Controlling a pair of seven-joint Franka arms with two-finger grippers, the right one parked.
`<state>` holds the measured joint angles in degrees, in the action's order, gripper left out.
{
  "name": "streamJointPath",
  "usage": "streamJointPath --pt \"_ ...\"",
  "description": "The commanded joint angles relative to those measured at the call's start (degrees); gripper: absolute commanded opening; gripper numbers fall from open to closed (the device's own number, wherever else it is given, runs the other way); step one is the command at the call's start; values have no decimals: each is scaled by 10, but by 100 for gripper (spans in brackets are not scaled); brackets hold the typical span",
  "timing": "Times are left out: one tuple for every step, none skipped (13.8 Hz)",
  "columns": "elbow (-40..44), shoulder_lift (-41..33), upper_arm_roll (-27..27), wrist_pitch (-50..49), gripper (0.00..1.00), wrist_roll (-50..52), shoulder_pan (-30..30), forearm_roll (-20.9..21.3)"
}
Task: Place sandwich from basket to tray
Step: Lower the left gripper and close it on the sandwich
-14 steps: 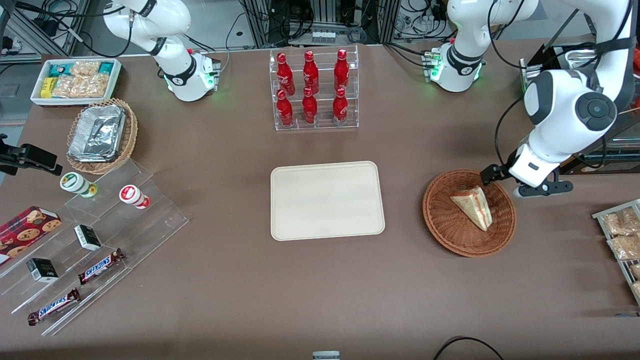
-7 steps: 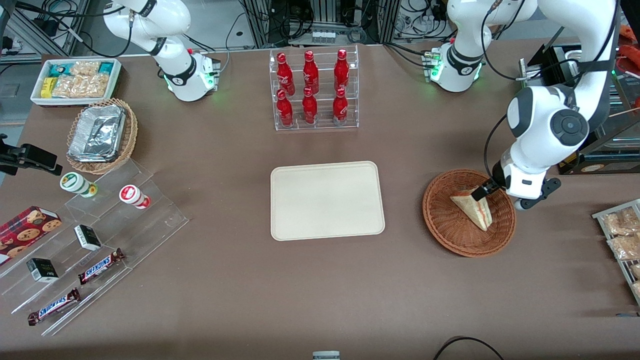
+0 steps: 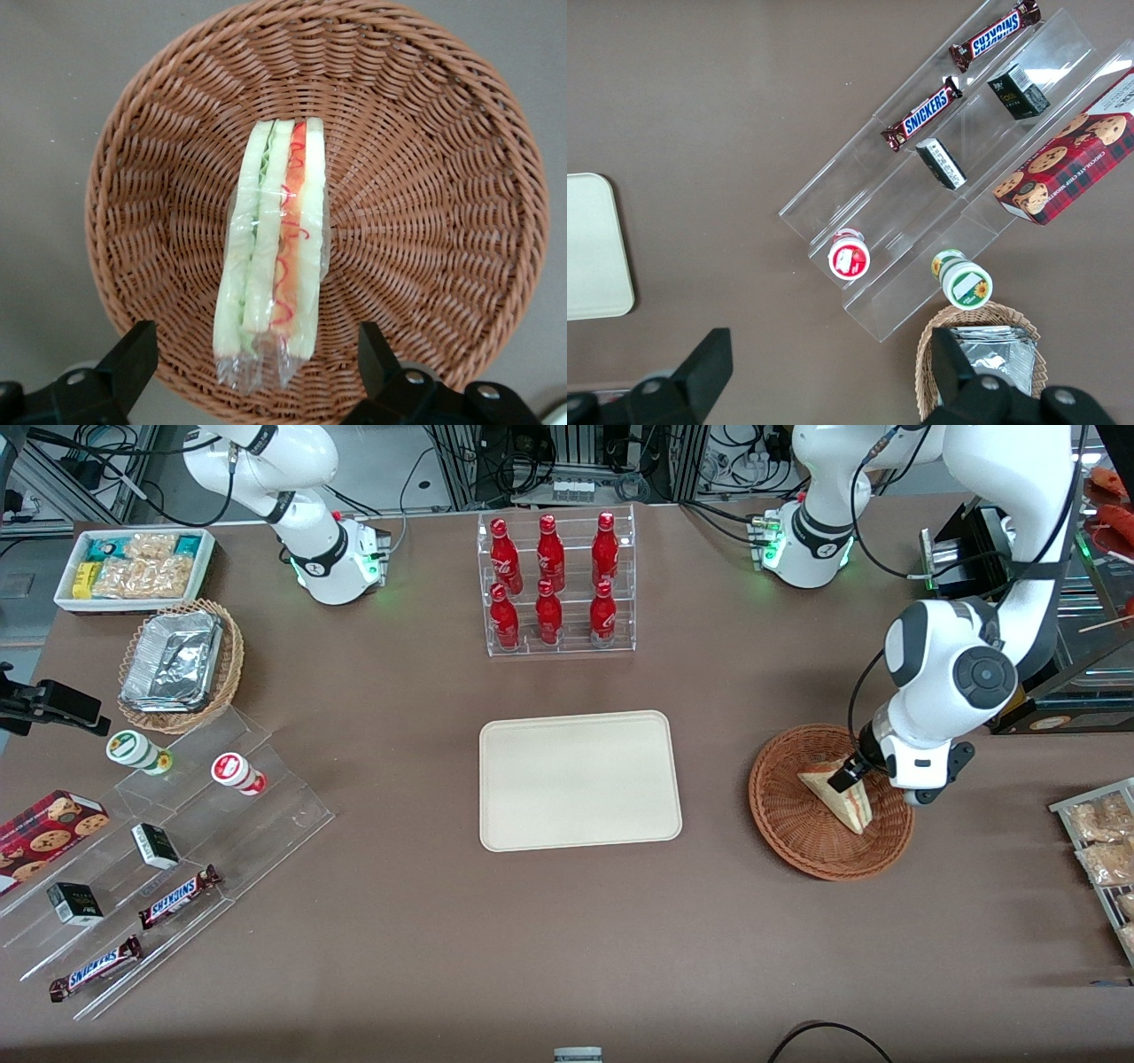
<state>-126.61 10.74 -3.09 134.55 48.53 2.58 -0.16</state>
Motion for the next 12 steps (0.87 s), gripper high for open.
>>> streamJointPath --pt "0 23 2 33 100 31 4 5" --pt "0 31 2 44 100 32 5 5" --pt "0 39 2 50 100 32 5 4" --pt "0 44 2 54 100 32 5 5" --pt "0 47 2 55 95 32 4 5" --pt "-1 48 2 53 57 35 4 5" --pt "-1 46 2 48 6 37 4 5" --pt "-1 44 2 45 0 34 4 5" --pt "0 39 2 33 0 32 4 5" --pt "2 29 2 19 0 29 4 6" --pt "4 22 1 7 0 28 5 6" --pt "10 14 -9 -9 0 27 5 8"
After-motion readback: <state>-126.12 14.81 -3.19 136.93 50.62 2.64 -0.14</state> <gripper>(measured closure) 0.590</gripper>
